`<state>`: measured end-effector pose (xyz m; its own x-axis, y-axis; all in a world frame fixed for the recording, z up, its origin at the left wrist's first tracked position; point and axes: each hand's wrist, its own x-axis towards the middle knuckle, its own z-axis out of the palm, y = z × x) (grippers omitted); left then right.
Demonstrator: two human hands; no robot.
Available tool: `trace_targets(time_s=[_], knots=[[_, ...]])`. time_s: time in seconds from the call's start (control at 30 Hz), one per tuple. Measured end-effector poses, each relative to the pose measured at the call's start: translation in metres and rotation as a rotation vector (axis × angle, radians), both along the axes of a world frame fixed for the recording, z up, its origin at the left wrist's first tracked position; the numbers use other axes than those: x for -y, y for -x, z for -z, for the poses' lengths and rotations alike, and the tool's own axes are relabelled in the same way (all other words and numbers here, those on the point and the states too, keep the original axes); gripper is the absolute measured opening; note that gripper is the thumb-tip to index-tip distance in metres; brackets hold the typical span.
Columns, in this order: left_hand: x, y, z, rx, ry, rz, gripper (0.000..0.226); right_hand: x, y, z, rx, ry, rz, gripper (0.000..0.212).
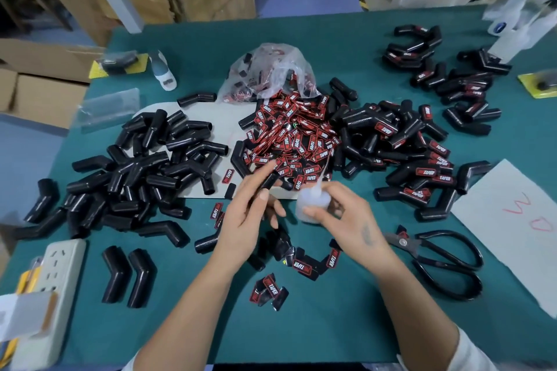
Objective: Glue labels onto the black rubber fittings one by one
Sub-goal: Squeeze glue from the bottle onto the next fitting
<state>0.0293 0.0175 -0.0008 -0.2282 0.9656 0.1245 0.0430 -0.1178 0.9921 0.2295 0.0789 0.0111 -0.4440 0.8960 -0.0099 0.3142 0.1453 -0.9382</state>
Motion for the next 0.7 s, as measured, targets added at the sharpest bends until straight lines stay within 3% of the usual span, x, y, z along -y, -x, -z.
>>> trace_targets(time_s=[0.1, 0.2, 0.33, 0.5, 0.6, 0.7], knots=[[0.002, 0.0, 0.001, -0.176, -0.019, 0.022, 0.052, 0.007, 0.006, 0.01, 0.037, 0.004, -0.061, 0.019], [0.004, -0.006, -0.002, -0.299, 0.028, 0.031, 0.039, 0.011, 0.01, 0.011, 0.043, 0.029, -0.053, 0.023], [0.004, -0.015, -0.005, -0.326, 0.149, 0.08, 0.024, 0.013, 0.013, 0.009, -0.013, 0.09, -0.004, 0.026], [0.0, -0.016, 0.002, -0.315, 0.184, 0.054, 0.026, 0.019, 0.01, 0.002, 0.038, 0.125, -0.019, 0.033], [-0.001, -0.012, 0.001, -0.285, 0.139, 0.069, 0.019, 0.028, -0.019, -0.005, 0.213, -0.081, -0.053, 0.036], [-0.001, -0.008, 0.003, -0.252, 0.172, 0.135, 0.021, 0.037, -0.078, -0.004, 0.529, -0.433, 0.122, 0.042]])
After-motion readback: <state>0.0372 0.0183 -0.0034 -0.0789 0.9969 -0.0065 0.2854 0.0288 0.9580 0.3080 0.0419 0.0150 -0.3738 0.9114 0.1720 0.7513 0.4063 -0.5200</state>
